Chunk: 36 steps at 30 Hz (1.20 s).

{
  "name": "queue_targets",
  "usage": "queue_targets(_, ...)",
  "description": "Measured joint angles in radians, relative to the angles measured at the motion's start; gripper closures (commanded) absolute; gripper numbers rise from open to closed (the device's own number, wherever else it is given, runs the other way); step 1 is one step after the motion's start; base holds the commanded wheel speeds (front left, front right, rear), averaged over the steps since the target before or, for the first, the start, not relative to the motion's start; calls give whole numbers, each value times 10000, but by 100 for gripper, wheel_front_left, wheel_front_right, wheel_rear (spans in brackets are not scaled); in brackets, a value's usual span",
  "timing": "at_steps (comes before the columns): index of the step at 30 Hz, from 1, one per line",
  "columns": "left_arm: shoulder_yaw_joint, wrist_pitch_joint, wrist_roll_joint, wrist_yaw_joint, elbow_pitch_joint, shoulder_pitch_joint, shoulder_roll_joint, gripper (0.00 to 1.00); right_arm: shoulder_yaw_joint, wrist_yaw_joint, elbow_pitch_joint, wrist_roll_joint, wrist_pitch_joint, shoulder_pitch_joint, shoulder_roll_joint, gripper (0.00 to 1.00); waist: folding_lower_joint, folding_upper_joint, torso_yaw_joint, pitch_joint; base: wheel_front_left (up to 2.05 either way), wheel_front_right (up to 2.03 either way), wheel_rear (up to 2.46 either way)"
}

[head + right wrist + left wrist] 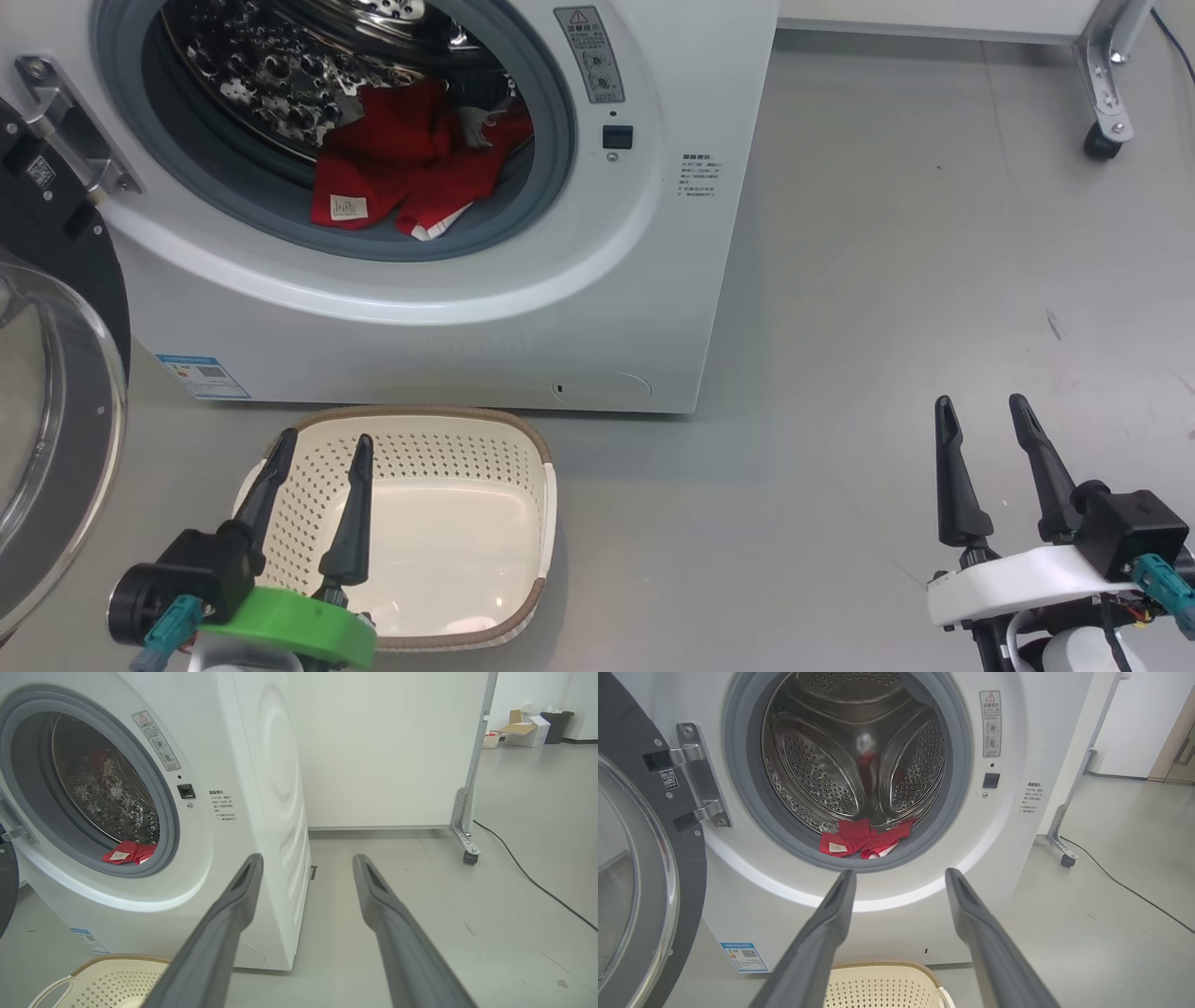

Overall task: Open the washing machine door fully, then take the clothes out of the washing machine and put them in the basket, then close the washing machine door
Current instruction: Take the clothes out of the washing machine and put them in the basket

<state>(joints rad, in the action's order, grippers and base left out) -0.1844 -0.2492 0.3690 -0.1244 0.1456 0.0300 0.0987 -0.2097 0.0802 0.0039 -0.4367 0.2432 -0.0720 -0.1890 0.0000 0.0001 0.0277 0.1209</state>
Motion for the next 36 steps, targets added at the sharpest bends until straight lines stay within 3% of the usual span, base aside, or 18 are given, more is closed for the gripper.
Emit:
queue_targets(14,201,332,-15,0,42,386,378,0,-447,-169,-165,176,-2,444,128,0,0,0,-503,948,0,0,0)
queue_targets(27,-84,1384,-242,0,364,3001,775,0,-531,-167,-245,267,-2,1020,403,0,0,0,-1175,2198,0,0,0)
queue_targets(36,284,2360,267,0,1367,4581,928,0,-656,-174,-274,387,-2,1578,499,0,0,0,-1662,2951,0,0,0)
